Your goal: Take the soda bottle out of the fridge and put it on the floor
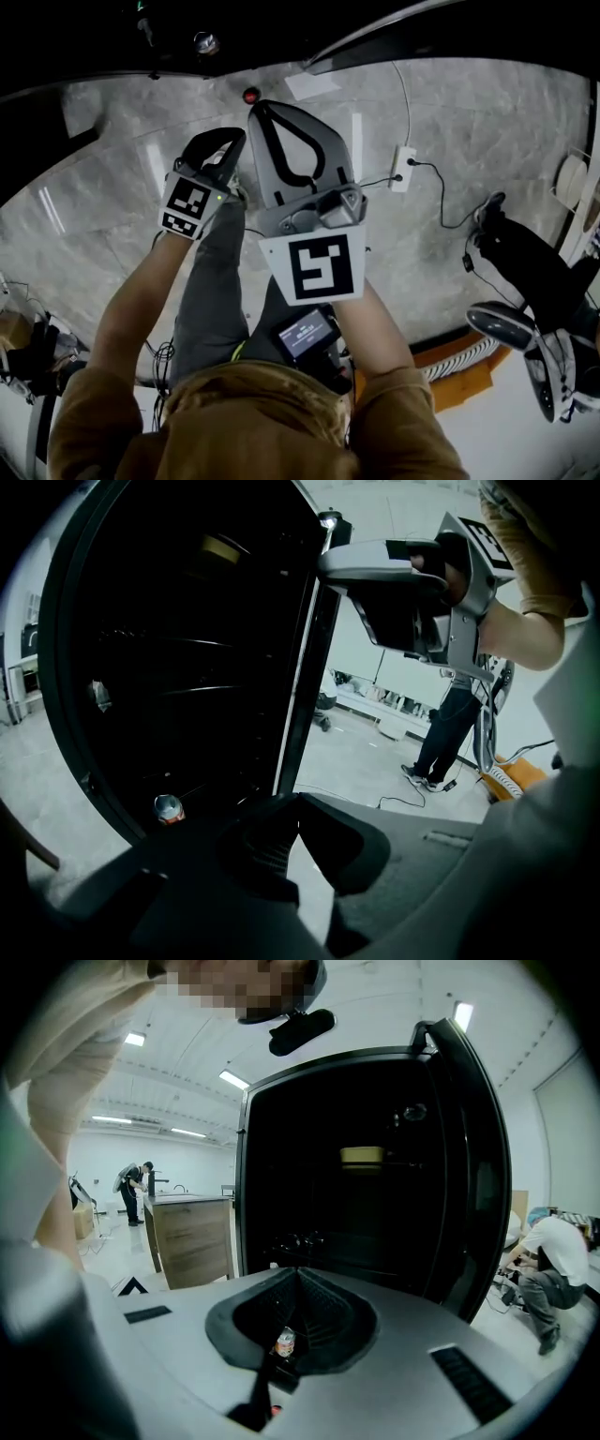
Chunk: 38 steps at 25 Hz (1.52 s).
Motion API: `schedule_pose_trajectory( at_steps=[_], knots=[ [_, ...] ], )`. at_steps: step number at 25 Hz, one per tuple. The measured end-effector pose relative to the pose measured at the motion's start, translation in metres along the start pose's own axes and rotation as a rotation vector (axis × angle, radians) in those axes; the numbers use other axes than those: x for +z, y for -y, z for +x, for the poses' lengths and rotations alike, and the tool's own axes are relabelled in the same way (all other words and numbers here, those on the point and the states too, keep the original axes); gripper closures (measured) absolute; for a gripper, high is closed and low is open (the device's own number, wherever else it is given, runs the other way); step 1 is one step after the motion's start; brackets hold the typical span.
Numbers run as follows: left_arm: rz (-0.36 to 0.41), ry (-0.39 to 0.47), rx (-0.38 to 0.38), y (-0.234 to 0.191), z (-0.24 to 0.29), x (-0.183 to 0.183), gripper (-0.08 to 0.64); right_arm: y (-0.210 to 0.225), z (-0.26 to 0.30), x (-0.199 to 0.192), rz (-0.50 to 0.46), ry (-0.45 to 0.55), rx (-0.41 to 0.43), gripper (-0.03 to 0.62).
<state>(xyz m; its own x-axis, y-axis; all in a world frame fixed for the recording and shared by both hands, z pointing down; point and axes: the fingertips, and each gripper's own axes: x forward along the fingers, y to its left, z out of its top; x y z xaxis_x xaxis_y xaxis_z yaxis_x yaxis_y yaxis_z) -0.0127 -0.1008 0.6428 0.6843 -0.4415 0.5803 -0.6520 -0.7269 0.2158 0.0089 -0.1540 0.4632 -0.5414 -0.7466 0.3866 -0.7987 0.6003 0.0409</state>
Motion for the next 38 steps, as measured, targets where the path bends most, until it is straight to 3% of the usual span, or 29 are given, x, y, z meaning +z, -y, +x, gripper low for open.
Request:
schedule_pose_trajectory(
  at_steps=[5, 12, 18, 23, 29, 38],
  knots=[
    [-0.034, 0.041, -0.002, -0.002, -0.018, 0.034, 0.557, 0.007, -0.011, 0.023, 0.015, 0.016, -0.051, 0.591],
    [-0.018, 0.08, -0.052, 0.029, -0.03, 0.092, 0.557, 0.034, -0.05, 0.061, 0.06, 0.043, -0.142, 0.591],
    [-0.024, 0.102, -0.077, 0.053, -0.045, 0.126, 0.557, 0.042, -0.079, 0.091, 0.044, 0.036, -0.177, 0.589],
    [0.02, 0.139, -0.03, 0.059, -0.065, 0.169, 0.557, 0.055, -0.114, 0.128, 0.036, 0.028, -0.209, 0.591],
    [0.026, 0.19, -0.012, 0.062, -0.088, 0.206, 0.557, 0.071, -0.156, 0.17, 0.113, 0.141, -0.317, 0.591],
    [0.067, 0.222, -0.045, 0.087, -0.12, 0.247, 0.557, 0.081, -0.198, 0.223, 0.124, 0.232, -0.362, 0.591]
  ],
)
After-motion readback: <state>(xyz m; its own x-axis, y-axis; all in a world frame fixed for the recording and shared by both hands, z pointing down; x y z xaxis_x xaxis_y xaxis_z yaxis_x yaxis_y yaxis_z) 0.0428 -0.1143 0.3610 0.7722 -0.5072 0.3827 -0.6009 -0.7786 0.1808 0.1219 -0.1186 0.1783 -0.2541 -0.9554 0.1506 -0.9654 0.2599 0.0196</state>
